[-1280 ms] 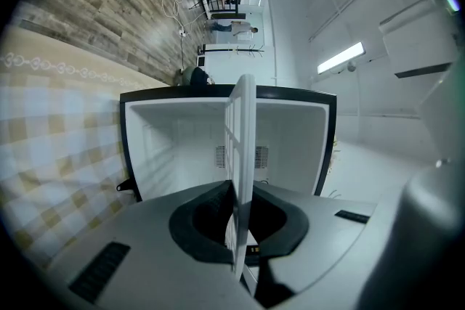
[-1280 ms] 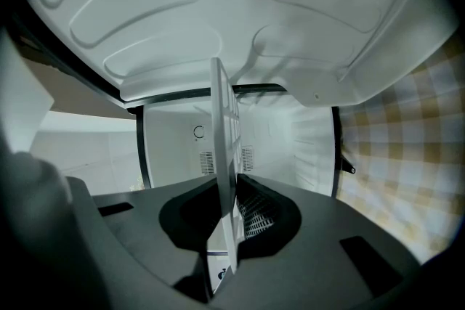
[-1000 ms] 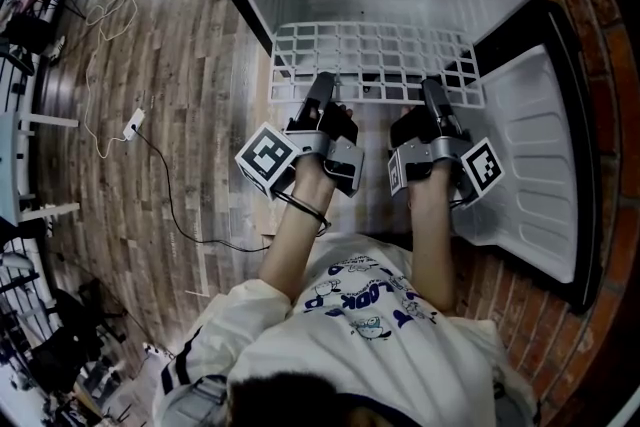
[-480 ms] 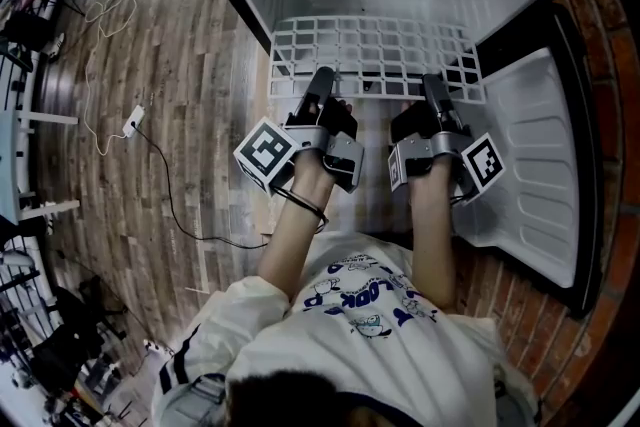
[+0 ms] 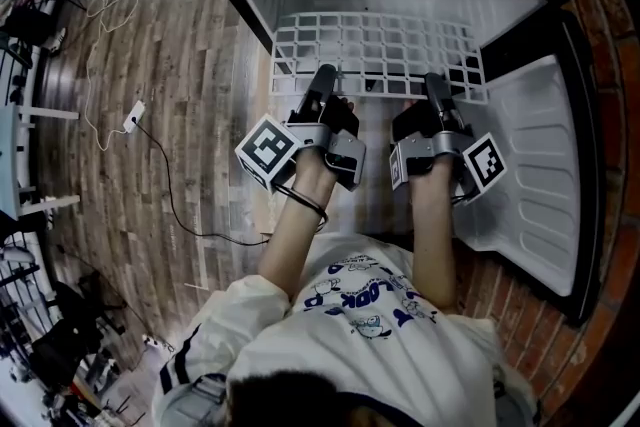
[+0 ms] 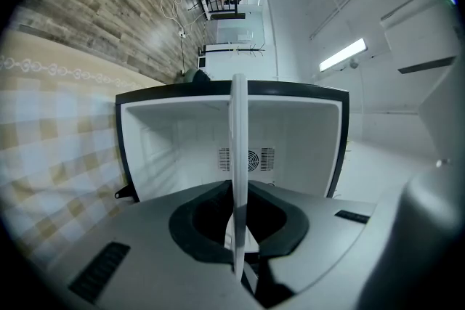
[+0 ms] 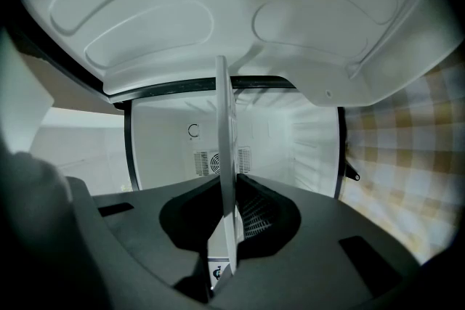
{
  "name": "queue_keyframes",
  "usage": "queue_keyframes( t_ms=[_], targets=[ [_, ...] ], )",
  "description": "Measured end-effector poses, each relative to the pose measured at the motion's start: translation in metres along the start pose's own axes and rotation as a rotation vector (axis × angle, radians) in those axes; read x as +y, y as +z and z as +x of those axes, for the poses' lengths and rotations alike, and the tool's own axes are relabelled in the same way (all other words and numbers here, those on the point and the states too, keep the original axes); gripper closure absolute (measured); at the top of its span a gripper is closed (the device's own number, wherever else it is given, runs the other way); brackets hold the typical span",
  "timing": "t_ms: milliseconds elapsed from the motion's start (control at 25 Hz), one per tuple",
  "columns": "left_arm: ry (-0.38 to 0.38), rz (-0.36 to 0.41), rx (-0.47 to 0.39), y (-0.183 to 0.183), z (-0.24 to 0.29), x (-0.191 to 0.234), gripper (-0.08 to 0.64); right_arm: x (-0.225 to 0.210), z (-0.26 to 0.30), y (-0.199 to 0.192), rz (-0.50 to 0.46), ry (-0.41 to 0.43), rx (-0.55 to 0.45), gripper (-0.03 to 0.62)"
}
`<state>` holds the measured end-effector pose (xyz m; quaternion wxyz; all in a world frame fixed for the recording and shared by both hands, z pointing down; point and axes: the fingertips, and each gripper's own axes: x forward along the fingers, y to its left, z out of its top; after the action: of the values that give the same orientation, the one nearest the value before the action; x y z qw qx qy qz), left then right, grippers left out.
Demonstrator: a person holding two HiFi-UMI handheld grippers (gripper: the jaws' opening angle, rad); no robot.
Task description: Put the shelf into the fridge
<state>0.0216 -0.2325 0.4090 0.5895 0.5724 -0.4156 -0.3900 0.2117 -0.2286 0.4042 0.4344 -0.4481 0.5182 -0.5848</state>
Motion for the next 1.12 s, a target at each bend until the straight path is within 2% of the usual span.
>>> queue_keyframes(
  t_ms=[1120],
  targets=[
    [-0.001,0.003,-0.020,0.004,0.013,0.019,0.523,-0.020,0.014,0.005,-0.026,0.010,-0.004,0.543]
  ],
)
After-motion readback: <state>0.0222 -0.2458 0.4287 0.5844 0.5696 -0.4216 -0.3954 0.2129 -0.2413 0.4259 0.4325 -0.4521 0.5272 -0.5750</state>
